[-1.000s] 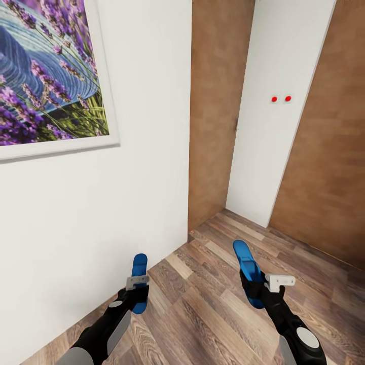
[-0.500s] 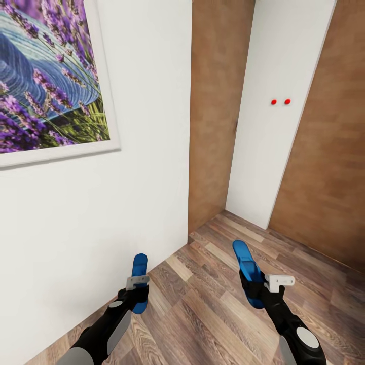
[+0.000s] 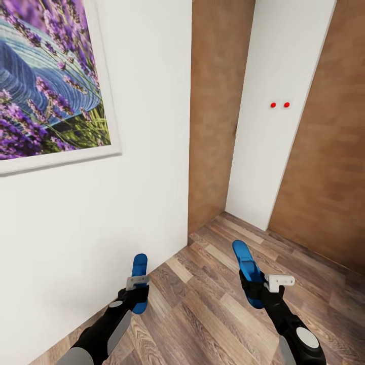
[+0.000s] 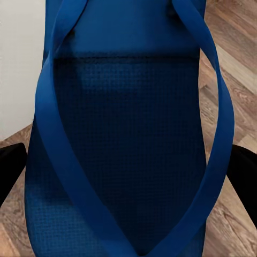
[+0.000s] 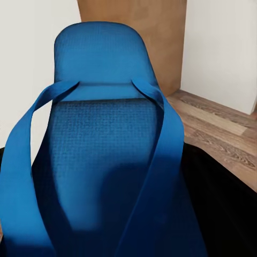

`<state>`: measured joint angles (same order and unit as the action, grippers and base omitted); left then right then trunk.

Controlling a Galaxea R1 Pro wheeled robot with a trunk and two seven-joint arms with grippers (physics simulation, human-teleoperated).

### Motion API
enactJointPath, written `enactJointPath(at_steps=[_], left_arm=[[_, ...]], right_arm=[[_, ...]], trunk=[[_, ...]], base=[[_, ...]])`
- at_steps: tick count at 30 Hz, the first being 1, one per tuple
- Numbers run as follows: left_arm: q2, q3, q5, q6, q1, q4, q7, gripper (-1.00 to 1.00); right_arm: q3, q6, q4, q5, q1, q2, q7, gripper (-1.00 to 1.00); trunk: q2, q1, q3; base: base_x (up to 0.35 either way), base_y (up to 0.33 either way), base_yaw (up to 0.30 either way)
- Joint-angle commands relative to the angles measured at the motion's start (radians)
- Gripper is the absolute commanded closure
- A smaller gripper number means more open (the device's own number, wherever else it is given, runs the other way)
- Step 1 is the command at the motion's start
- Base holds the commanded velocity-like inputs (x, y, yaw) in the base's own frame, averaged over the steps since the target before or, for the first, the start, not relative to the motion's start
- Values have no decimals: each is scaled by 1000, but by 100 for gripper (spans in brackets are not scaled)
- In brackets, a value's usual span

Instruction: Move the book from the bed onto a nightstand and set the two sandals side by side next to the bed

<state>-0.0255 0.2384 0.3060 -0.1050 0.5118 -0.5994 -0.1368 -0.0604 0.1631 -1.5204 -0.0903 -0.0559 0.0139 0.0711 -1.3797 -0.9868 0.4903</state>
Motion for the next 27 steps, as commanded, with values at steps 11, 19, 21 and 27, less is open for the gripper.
enactJointPath(at_steps=[11,19,21,27], left_arm=[[1,17,10,-4,0,-2,-9,100],[1,19,10,-4,0,-2,-9,100],[1,19,10,-4,0,-2,-9,100],[1,19,10,-4,0,-2,-9,100]], right_arm=[[-1,6,-1,-9,-1,0,5,100],[-1,6,-1,-9,-1,0,6,100],[-1,6,-1,-9,-1,0,6,100],[0,6,0,-9,-1,0,6,100]], trunk=[[77,42,-33],[133,73,-59],[147,81,-65],[189,104,-84]], base=[[0,0,0],[0,0,0],[0,0,0],[0,0,0]])
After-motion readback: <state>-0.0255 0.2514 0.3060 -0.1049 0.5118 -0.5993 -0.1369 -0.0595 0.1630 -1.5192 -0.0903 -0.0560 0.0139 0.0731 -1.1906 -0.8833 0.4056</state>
